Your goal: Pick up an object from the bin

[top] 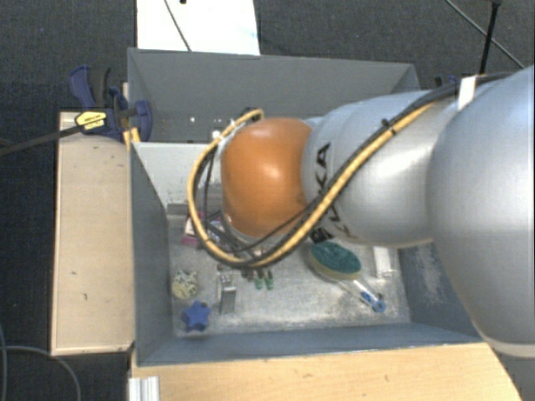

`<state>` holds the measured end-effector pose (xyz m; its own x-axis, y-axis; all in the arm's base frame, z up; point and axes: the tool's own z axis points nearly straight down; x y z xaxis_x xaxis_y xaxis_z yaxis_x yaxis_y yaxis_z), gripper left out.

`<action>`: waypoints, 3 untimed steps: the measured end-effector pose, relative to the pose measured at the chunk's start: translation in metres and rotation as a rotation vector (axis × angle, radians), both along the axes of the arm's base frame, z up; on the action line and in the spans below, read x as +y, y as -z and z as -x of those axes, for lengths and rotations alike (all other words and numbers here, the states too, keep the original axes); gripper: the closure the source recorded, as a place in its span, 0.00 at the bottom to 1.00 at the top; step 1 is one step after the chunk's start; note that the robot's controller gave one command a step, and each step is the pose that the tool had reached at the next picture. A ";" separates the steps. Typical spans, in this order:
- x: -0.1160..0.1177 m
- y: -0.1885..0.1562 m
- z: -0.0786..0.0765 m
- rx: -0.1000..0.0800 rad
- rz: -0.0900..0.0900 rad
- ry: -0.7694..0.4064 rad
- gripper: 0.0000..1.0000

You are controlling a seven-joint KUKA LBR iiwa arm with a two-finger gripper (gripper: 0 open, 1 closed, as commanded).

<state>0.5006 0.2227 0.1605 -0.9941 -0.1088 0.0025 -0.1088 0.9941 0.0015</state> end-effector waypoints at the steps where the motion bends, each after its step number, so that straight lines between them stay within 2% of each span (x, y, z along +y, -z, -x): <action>1: 0.024 0.085 0.015 -0.014 -0.003 -0.268 0.00; 2: 0.025 0.083 0.015 -0.013 -0.006 -0.261 1.00; 3: 0.009 -0.038 -0.017 -0.015 -0.002 -0.264 1.00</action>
Offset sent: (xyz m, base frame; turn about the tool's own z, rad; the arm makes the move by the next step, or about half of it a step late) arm -0.0187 0.0220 -0.0905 -0.2701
